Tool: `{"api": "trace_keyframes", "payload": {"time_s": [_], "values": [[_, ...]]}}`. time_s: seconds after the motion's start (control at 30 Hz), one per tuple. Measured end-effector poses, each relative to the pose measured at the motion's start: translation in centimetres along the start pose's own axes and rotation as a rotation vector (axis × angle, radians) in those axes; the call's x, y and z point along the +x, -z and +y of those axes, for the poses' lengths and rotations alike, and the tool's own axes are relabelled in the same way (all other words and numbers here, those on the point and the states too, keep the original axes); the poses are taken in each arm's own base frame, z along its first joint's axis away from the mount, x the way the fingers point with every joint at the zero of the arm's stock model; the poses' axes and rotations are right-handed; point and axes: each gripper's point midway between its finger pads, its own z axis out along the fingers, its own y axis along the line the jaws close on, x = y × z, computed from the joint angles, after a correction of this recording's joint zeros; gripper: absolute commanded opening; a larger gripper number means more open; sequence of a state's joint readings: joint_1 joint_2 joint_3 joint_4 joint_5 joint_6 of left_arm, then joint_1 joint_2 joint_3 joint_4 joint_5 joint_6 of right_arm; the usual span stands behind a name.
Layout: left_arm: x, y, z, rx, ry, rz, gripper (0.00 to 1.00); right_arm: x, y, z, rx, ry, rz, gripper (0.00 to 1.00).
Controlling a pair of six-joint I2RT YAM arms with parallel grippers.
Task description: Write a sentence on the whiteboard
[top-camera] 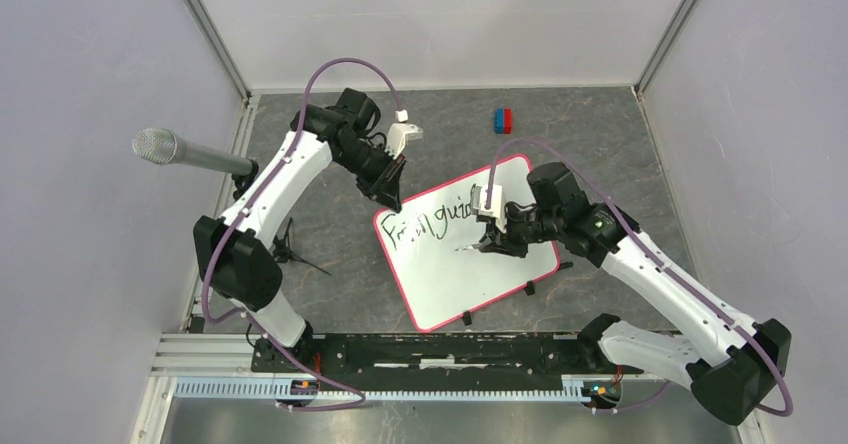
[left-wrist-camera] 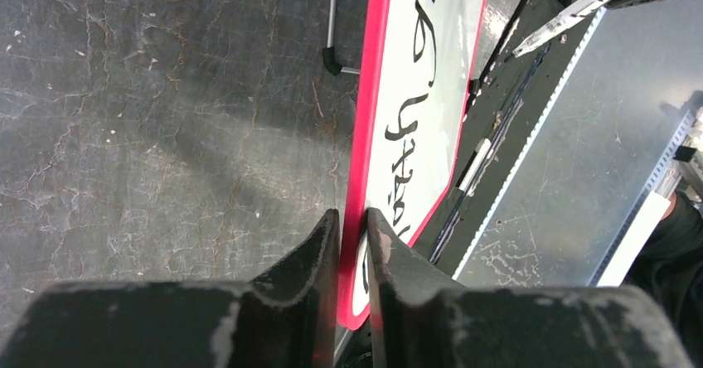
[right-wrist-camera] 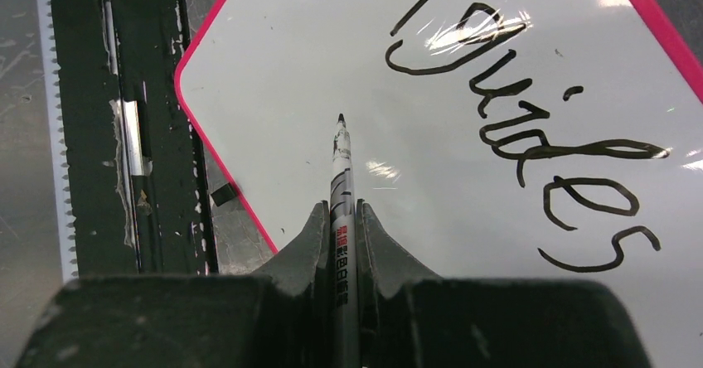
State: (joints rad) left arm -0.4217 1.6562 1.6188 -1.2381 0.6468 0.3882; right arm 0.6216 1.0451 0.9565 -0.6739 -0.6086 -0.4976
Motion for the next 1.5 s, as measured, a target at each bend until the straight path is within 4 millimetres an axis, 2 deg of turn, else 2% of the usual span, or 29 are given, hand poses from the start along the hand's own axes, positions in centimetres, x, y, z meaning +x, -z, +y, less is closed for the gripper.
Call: {"api": "trace_keyframes", "payload": {"time_s": [0.2, 0.33, 0.43, 0.67, 0.93, 1.17, 1.5], "values": [[0.2, 0.0, -0.7, 0.009, -0.013, 0.009, 0.55, -0.8, -0.8, 0.8, -0.005, 0.033, -0.005, 0.00], [0.4, 0.9, -0.8, 0.006, -0.008, -0.010, 0.66, -1.1, -1.1, 1.3, -0.013, 0.047, -0.003, 0.00], [0.5, 2.1, -0.6, -0.010, 0.003, -0.046, 0.70, -1.3, -1.3, 1.5, -0.015, 0.061, -0.007, 0.00], [0.9, 3.3, -0.5, -0.012, 0.021, -0.127, 0.72, -2.0, -1.5, 1.5, -0.004, 0.076, -0.025, 0.00], [2.0, 2.3, 0.8, -0.004, 0.101, -0.194, 0.73, -1.9, -2.4, 1.6, -0.004, 0.077, -0.046, 0.00], [1.5, 2.2, 1.0, -0.013, 0.095, -0.234, 0.73, -1.4, -3.2, 2.2, -0.020, 0.075, -0.056, 0.00], [1.1, 2.2, 1.1, -0.015, 0.087, -0.249, 0.71, -2.6, -4.7, 3.7, -0.065, 0.113, -0.082, 0.00]]}}
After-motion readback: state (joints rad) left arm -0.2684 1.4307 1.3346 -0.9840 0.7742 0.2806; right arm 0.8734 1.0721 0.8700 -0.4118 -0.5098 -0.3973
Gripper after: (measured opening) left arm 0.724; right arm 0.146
